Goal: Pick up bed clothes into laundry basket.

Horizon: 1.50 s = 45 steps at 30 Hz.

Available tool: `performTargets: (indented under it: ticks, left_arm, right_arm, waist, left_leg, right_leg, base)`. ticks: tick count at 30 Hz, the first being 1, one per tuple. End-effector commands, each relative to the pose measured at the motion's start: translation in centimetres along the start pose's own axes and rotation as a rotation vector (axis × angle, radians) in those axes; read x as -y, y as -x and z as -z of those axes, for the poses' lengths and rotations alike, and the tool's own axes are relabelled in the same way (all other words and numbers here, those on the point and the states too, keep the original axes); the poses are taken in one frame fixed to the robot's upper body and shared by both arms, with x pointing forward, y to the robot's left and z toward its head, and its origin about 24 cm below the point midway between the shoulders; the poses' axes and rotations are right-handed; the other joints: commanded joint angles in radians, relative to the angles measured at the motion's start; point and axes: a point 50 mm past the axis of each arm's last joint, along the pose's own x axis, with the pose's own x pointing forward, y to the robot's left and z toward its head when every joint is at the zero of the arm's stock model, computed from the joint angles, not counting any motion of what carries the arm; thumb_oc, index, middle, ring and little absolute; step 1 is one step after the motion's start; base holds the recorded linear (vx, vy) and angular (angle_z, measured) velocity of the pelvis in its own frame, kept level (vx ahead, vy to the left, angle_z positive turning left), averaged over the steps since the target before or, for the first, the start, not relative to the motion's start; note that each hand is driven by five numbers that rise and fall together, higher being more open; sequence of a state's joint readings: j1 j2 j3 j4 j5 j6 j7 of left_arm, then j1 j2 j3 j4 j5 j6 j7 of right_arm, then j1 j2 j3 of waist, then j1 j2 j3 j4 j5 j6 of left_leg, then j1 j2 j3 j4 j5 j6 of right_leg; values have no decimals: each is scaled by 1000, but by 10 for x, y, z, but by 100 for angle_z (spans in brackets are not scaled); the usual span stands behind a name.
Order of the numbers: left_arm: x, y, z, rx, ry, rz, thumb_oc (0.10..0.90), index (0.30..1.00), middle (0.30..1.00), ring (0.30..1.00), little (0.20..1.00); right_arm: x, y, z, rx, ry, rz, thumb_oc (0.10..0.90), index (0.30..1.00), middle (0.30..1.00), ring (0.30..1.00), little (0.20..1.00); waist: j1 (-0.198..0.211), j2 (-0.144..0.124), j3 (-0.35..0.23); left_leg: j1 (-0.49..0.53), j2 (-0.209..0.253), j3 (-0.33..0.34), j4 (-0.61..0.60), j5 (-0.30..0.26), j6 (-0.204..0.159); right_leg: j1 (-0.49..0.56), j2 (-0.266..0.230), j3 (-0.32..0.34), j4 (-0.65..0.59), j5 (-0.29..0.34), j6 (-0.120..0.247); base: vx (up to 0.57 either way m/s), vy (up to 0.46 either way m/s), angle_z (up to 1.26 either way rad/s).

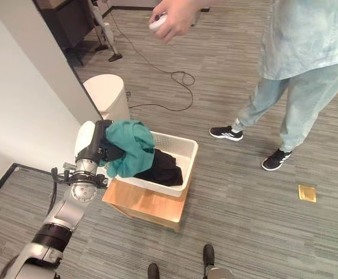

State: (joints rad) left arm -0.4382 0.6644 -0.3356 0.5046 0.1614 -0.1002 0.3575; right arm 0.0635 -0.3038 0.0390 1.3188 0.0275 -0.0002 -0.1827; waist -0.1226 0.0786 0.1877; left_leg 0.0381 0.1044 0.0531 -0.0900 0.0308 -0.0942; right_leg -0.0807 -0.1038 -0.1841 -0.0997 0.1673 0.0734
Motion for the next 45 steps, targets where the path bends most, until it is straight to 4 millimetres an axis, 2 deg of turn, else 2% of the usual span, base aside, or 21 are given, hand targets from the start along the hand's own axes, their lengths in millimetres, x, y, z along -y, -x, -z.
performTargets:
  ticks: [1,9,13,17,22,25,28,30,31,32,33,34,35,37,41,45]
  left_arm:
    - [-68,-46,-47,152,-7,-292,400,300,300,300,300]
    - [-62,-59,-50,122,-24,-281,400,300,300,300,300]
    - [-61,-62,-60,156,-44,-283,400,300,300,300,300]
    - [-67,-68,-74,203,-77,-321,400,300,300,300,300]
    - [-73,-76,-79,203,-183,-329,400,300,300,300,300]
    - [-68,-80,-68,136,-243,-302,400,300,300,300,300]
    - [-62,-82,-60,88,-262,-266,400,300,300,300,300]
    - [-54,-82,-54,42,-259,-236,400,300,300,300,300]
    - [-44,-81,-45,-3,-289,-189,400,300,300,300,300]
    - [-44,-82,-46,-2,-289,-189,400,300,300,300,300]
    - [-37,-82,-48,0,-320,-174,400,300,300,300,300]
    - [-31,-79,-38,-45,-351,-150,414,321,321,321,321]
    - [-28,-77,-31,-88,-365,-138,800,900,900,900,900]
    - [-27,-76,-26,-129,-366,-132,800,900,900,900,900]
    - [-39,-79,-24,-138,-402,-167,800,900,900,900,900]
    - [-54,-83,-32,-107,-451,-228,800,900,900,900,900]
  right_arm:
    - [17,0,12,-32,18,83,800,900,900,900,900]
    - [18,1,18,-40,16,100,800,900,900,900,900]
    - [17,1,20,-58,20,106,800,900,900,900,900]
    - [18,0,15,-48,15,109,800,900,900,900,900]
    - [23,-2,2,-12,14,128,800,900,900,900,900]
    - [22,-3,-11,24,7,134,800,900,900,900,900]
    - [16,-2,-12,29,-1,125,800,900,900,900,900]
    - [13,-2,-14,31,-12,118,800,900,900,900,900]
    - [11,-2,-15,34,-15,114,800,900,900,900,900]
    - [11,-2,-15,34,-15,113,800,900,900,900,900]
    - [1,-1,-18,59,-1,96,800,900,900,900,900]
    - [-12,1,-22,89,13,53,800,900,900,900,900]
    - [-16,2,-24,84,14,49,800,900,900,900,900]
    - [-16,2,-21,82,28,59,800,900,900,900,900]
    - [-14,2,-17,83,38,65,800,900,900,900,900]
    - [-14,2,-19,98,33,65,800,900,900,900,900]
  waist:
    - [-27,-25,-27]
    - [-55,-13,-34]
    - [-58,-7,-37]
    - [-63,-2,-35]
    - [-72,1,-25]
    - [-78,-7,-13]
    - [-75,-17,-14]
    - [-73,-24,-12]
    - [-75,-31,-10]
    - [-75,-31,-11]
    - [-65,-31,-9]
    - [-61,-32,-8]
    - [-63,-34,-7]
    - [-67,-38,-7]
    - [-69,-46,-13]
    - [-62,-48,-20]
  left_leg:
    - [-66,40,83,3,-21,-28]
    - [-123,52,105,3,-2,-37]
    - [-123,56,112,3,-1,-39]
    - [-119,59,117,3,-1,-39]
    - [-120,60,124,3,0,-41]
    - [-142,62,127,3,4,-41]
    - [-156,67,130,3,7,-42]
    - [-168,70,128,3,10,-43]
    - [-180,73,124,3,14,-44]
    - [-181,73,123,3,14,-44]
    - [-188,73,117,3,16,-44]
    - [-195,72,113,3,18,-43]
    - [-202,74,112,3,20,-44]
    - [-213,77,110,3,23,-45]
    - [-220,85,111,3,24,-47]
    - [-200,89,108,3,21,-50]
  right_leg:
    - [67,-95,-26,12,-139,113]
    - [0,-88,-13,12,-129,115]
    - [-6,-87,-8,12,-129,113]
    - [-4,-84,-4,12,-131,113]
    - [-18,-80,6,12,-124,115]
    - [-50,-76,12,12,-115,117]
    - [-69,-73,12,12,-110,116]
    - [-82,-70,11,12,-107,115]
    - [-93,-68,8,12,-105,114]
    - [-94,-68,8,12,-105,114]
    - [-97,-67,4,12,-106,113]
    - [-103,-66,2,12,-106,113]
    - [-111,-64,4,12,-106,112]
    - [-122,-61,5,12,-105,111]
    - [-127,-58,1,12,-106,110]
    - [-102,-56,-8,12,-116,109]
  base:
    - [-20,-15,-12]
    - [-14,-17,-7]
    - [16,-21,-10]
    - [8,-3,0]
    - [17,3,-8]
    - [-14,-1,-13]
    - [17,-18,-3]
    - [9,-30,-6]
    - [0,-20,-3]
    - [0,0,0]
    - [0,0,0]
    - [0,0,0]
    - [0,0,0]
    - [-2,1,2]
    - [0,0,0]
    - [17,-7,1]
